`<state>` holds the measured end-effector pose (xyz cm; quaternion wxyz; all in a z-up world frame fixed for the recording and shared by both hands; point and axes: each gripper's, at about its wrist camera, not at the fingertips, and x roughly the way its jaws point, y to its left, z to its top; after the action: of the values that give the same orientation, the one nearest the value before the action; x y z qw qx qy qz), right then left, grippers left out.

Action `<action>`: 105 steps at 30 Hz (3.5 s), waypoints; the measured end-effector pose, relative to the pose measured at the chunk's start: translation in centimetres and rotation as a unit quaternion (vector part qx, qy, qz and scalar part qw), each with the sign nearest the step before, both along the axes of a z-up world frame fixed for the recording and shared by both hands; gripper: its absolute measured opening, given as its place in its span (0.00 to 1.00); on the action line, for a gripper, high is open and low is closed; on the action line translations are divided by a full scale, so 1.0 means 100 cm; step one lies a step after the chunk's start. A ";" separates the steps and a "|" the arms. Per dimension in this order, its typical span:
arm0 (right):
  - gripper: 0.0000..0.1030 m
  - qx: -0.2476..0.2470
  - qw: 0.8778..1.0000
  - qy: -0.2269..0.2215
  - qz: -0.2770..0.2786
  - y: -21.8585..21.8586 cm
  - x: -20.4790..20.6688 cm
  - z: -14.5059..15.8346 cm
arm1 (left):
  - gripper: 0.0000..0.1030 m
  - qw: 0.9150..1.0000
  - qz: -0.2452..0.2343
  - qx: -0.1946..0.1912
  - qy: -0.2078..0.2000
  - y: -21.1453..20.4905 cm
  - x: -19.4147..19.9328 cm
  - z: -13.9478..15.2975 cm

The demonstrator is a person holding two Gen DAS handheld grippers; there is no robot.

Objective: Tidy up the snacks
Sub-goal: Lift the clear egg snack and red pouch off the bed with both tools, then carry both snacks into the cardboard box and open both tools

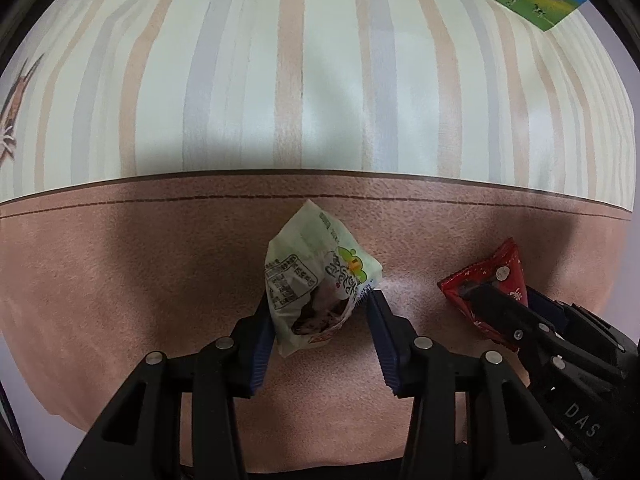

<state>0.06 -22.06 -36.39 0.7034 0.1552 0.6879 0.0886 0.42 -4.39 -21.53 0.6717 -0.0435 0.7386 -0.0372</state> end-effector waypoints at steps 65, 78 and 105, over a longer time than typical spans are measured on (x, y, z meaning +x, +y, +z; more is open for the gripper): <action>0.37 0.066 0.996 -0.035 -0.041 -0.017 0.011 0.038 | 0.35 0.993 0.079 -0.081 0.019 0.057 0.043 0.019; 0.37 0.074 0.996 -0.033 -0.038 -0.019 0.015 0.037 | 0.50 0.983 0.109 -0.137 0.058 0.057 0.074 0.021; 0.37 0.082 0.977 -0.192 -0.028 -0.050 0.123 0.195 | 0.46 0.981 0.022 -0.123 -0.149 0.025 0.196 0.209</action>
<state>12.33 -27.04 -16.85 0.8095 0.2123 0.5256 0.1532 20.01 -1.89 -0.65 0.7646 -0.1355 0.6187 -0.1192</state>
